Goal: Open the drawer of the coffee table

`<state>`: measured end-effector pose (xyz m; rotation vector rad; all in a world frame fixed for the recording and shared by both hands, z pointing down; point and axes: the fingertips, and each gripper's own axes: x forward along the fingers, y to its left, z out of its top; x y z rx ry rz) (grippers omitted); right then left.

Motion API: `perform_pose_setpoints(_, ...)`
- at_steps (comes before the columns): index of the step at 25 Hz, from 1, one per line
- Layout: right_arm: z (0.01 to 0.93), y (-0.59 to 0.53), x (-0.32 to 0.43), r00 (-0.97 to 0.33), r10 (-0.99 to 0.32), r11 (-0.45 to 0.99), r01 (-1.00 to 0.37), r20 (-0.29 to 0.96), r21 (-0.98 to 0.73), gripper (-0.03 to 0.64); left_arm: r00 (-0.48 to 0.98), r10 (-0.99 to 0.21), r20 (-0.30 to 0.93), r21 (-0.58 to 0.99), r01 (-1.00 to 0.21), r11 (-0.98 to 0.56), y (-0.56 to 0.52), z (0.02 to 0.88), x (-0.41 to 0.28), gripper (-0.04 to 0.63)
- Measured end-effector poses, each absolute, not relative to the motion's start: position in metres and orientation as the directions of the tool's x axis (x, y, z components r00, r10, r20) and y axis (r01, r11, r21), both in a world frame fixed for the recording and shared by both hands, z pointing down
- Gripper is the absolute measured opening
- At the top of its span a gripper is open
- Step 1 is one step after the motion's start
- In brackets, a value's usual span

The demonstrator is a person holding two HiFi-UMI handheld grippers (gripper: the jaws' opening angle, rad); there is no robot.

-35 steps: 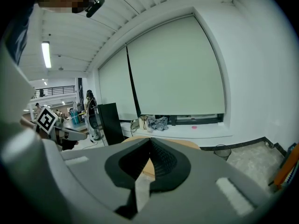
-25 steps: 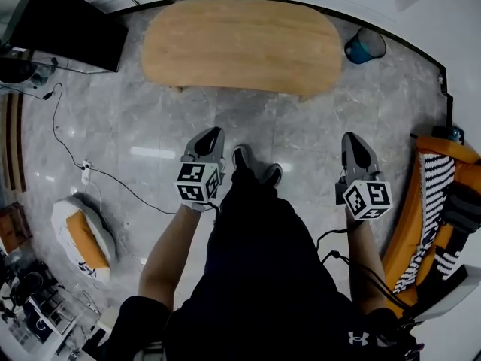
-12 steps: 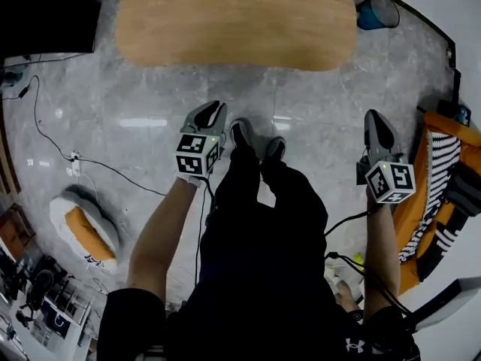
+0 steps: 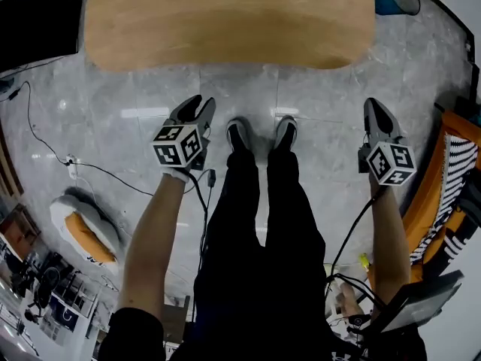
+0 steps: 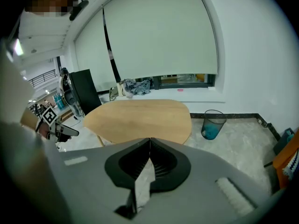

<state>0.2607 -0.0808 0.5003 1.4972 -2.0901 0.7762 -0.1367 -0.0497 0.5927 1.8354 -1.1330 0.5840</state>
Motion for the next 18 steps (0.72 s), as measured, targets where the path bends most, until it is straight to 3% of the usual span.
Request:
perform_pose_setpoints(14,0.629,-0.099,0.280,-0.397,-0.660,0.320,-0.917,0.638,-0.239,0.134,0.559,-0.458,0.691,0.514,-0.826,-0.233,-0.061,0.689,-0.098,0.238)
perform_pose_setpoints(18,0.640,-0.098,0.277,-0.419,-0.657,0.349,-0.906,0.627,-0.239,0.140,0.580,-0.479,0.659,0.538,-0.809,-0.239,-0.069,0.701,-0.099,0.250)
